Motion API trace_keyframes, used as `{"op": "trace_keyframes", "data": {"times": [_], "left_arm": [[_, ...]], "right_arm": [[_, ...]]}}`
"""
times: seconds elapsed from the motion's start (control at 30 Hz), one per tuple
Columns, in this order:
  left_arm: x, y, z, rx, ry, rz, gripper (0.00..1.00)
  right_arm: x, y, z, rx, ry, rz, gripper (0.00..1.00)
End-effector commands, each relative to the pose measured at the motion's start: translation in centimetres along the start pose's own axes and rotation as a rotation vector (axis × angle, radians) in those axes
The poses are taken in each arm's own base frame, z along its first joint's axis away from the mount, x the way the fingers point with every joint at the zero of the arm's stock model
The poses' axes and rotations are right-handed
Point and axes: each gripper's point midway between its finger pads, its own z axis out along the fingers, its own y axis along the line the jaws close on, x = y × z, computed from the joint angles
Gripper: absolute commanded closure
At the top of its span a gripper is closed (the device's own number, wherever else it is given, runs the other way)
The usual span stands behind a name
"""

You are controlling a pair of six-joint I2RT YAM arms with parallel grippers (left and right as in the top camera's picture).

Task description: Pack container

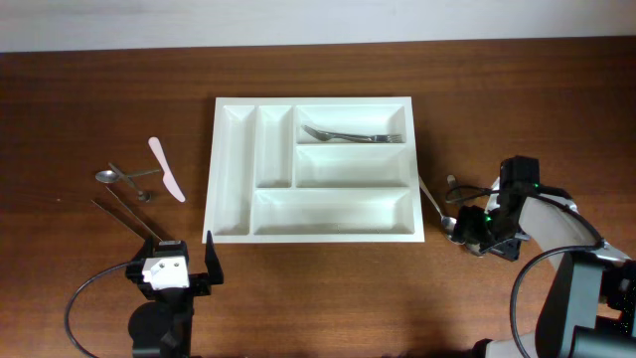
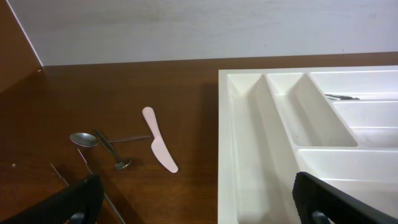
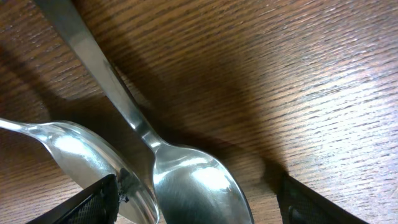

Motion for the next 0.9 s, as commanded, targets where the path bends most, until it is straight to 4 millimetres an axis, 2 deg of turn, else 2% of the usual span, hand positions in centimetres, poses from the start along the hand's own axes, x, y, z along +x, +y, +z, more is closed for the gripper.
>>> {"op": "trace_keyframes", "data": {"times": [0.0,0.23,0.33,0.37,0.53,0.7,0.87], "left_arm": [[0.0,-0.1,0.0,0.009,-0.005,0.015,0.01],[0.0,-0.1,0.0,0.009,-0.005,0.014,0.01],[0.0,-0.1,0.0,0.009,-0.004,0.015,0.01],[0.0,-0.1,0.0,0.009,-0.005,0.015,0.01],[0.0,-0.1,0.0,0.009,-0.005,0.015,0.01],[0.0,-0.1,0.0,0.009,-0.005,0.015,0.01],[0.0,-0.1,0.0,0.009,-0.005,0.015,0.01]], "right_arm": [[1.3,0.3,1.9,-0.027,0.062,-0.003,0.19],[0.3,0.5,1.6,-0.032,0.036,-0.007,0.18],[-0.7,0.8,1.0,-0.041,0.01,-0.031,0.17],[-1.0,1.0,0.7,-0.05,0.005,-0.048,0.14],[-2.1,1.5,0.0,-0.064,-0.019,-0.096,0.12],[-4.0,1.9,-0.9,-0.072,-0.08,-0.103,0.12],[-5.2,2.1,-0.7,-0.077,-0.118,-0.103,0.13]]}}
